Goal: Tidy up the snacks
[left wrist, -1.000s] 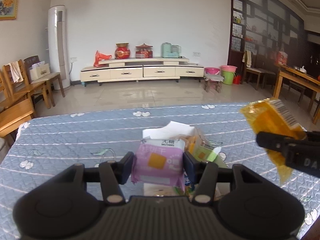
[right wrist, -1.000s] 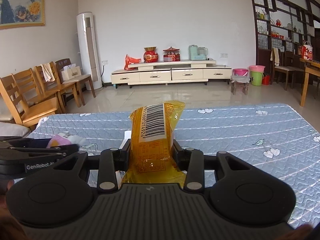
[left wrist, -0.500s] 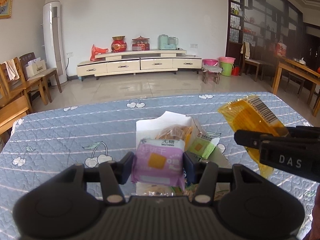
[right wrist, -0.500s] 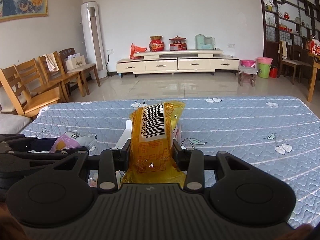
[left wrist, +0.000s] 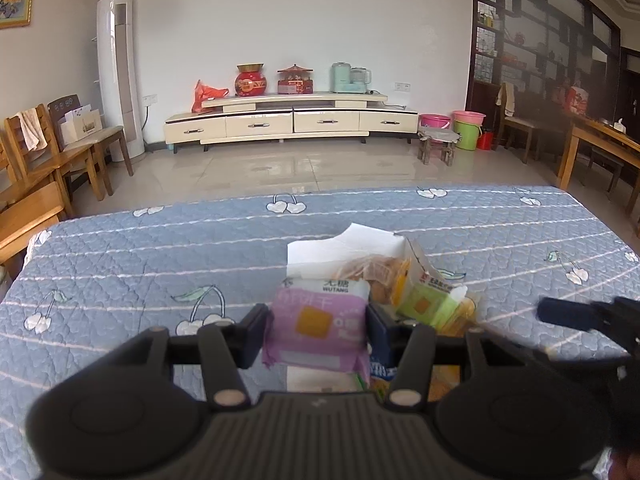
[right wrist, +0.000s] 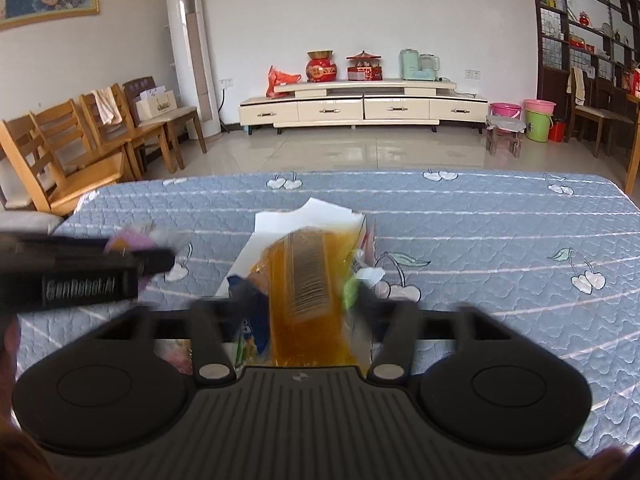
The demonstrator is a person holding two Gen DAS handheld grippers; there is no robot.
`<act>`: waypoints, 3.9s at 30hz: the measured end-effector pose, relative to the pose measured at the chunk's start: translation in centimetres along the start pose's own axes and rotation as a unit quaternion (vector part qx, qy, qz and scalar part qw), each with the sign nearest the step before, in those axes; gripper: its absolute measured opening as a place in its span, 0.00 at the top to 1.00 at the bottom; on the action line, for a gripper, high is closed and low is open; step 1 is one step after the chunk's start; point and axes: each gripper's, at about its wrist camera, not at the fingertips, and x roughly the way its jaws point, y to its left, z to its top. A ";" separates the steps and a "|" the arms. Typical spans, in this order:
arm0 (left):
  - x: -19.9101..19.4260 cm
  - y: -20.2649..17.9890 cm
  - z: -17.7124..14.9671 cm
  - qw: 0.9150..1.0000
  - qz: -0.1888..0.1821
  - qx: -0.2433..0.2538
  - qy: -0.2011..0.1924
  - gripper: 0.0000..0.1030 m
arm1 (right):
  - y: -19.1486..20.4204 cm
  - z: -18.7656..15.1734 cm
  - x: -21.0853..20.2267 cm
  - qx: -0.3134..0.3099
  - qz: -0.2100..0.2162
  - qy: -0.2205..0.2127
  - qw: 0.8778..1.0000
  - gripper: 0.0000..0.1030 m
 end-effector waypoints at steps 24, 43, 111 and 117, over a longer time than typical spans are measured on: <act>1.4 -1.4 1.4 1.000 -0.026 0.003 0.013 0.15 | 0.7 -1.4 -4.0 -0.025 -0.017 -0.030 0.999 0.00; -10.4 0.5 -8.9 0.996 0.063 -0.041 0.039 0.01 | 2.8 -7.3 -8.9 -0.003 -0.042 0.003 0.999 0.00; -9.9 -0.1 -10.2 0.996 0.071 -0.014 0.046 0.01 | 3.8 -8.8 -7.7 -0.021 -0.040 0.031 0.999 0.00; -9.9 0.0 -10.2 0.996 0.070 -0.014 0.048 0.01 | 3.8 -8.8 -7.7 -0.022 -0.040 0.031 0.998 0.00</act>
